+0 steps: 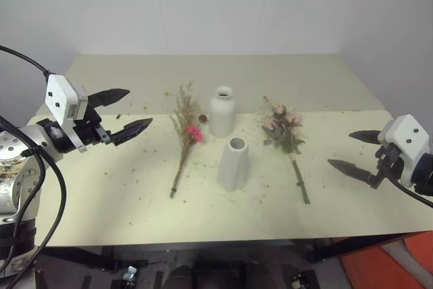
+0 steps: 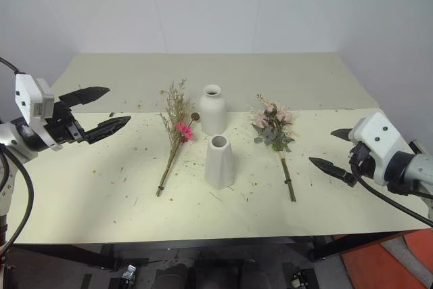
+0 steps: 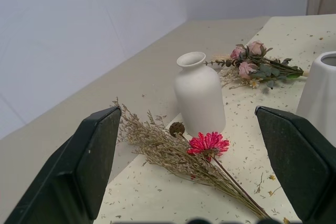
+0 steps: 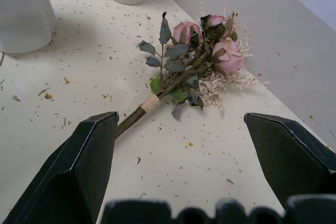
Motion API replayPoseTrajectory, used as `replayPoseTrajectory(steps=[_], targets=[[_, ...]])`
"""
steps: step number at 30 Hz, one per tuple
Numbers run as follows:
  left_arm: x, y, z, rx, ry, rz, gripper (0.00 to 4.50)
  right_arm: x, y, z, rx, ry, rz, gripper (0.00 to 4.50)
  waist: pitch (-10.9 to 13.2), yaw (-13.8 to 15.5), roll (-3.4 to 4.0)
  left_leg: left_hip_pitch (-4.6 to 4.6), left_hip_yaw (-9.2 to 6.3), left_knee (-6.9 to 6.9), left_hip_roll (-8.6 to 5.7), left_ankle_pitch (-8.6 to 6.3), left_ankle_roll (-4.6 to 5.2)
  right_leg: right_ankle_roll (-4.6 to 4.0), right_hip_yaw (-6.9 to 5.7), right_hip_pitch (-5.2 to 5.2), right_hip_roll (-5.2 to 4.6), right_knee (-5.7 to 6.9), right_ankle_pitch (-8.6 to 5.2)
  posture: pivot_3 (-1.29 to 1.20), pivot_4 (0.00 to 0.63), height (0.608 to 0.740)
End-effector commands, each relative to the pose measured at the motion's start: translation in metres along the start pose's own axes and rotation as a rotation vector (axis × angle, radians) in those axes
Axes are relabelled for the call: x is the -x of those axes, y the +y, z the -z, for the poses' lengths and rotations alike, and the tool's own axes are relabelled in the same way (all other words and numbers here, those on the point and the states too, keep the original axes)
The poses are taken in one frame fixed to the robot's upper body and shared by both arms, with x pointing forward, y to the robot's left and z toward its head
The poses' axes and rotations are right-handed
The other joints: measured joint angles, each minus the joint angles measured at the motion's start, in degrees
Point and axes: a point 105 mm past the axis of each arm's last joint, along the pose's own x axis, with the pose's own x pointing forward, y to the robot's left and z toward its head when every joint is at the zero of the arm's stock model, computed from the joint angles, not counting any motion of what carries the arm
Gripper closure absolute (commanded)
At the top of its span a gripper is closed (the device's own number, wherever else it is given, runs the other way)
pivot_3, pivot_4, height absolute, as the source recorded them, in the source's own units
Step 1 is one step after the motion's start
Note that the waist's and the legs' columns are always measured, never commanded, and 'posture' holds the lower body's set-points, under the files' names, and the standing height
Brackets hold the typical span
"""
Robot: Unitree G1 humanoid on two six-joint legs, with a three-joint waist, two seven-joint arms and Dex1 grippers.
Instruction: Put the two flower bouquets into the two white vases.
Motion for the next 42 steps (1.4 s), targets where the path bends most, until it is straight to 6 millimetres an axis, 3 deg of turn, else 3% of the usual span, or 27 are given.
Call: replayPoseTrajectory(steps=[1, 12, 17, 22, 28, 35, 42], targets=[[0.004, 0.0, -0.012, -0.04, -0.019, 0.0, 0.06, 0.007, -0.008, -0.012, 0.045, -0.013, 0.03, 0.0, 0.0, -0.01, 0.0, 0.0, 0.0, 0.0, 0.0, 0.0, 0.0, -0.01, 0.0, 0.0, 0.0, 0.0, 0.0, 0.0, 0.15, 0.74], [0.006, -0.001, -0.008, -0.034, -0.003, -0.006, 0.06, 0.008, -0.009, -0.013, 0.045, -0.015, 0.029, 0.0, 0.0, 0.02, 0.0, 0.0, 0.0, 0.0, 0.0, 0.0, 0.0, 0.0, 0.0, 0.0, 0.0, 0.0, 0.0, 0.0, 0.15, 0.74], [-0.002, -0.007, 0.017, 0.025, 0.13, -0.08, 0.06, 0.008, -0.01, -0.019, 0.052, -0.031, 0.036, 0.0, 0.0, -0.06, 0.0, 0.0, 0.0, 0.0, 0.0, 0.0, 0.0, 0.01, 0.01, -0.01, 0.0, 0.0, 0.0, 0.0, 0.15, 0.74], [-0.047, -0.025, 0.024, 0.019, 0.238, -0.298, 0.06, 0.003, -0.002, -0.049, 0.091, -0.109, -0.027, 0.0, 0.02, 0.5, -0.05, 0.0, -0.03, 0.09, -0.02, 0.0, 0.0, 0.1, 0.01, 0.08, -0.03, 0.01, 0.03, 0.0, 0.15, 0.74], [-0.079, -0.037, 0.031, 0.33, 0.452, -0.403, 0.06, -0.002, 0.008, -0.084, 0.167, -0.179, -0.143, 0.0, 0.02, 0.44, -0.11, -0.1, -0.09, 0.14, -0.06, 0.0, 0.0, 0.15, -0.01, 0.05, 0.01, -0.03, 0.08, 0.0, 0.15, 0.74], [-0.096, -0.042, 0.041, 0.439, 0.61, -0.337, 0.06, -0.008, 0.017, -0.111, 0.224, -0.252, -0.225, 0.0, 0.03, -0.64, -0.11, -0.02, -0.11, -0.02, -0.04, -0.01, 0.02, 0.04, 0.05, -0.03, 0.06, 0.02, 0.13, 0.0, 0.15, 0.74], [-0.094, -0.049, 0.073, 0.438, 0.802, -0.307, 0.06, -0.009, 0.02, -0.122, 0.228, -0.291, -0.244, 0.0, 0.03, 0.03, -0.11, -0.08, -0.13, 0.0, -0.12, -0.01, 0.01, 0.01, 0.05, -0.08, -0.06, 0.02, 0.15, 0.0, 0.15, 0.74]])
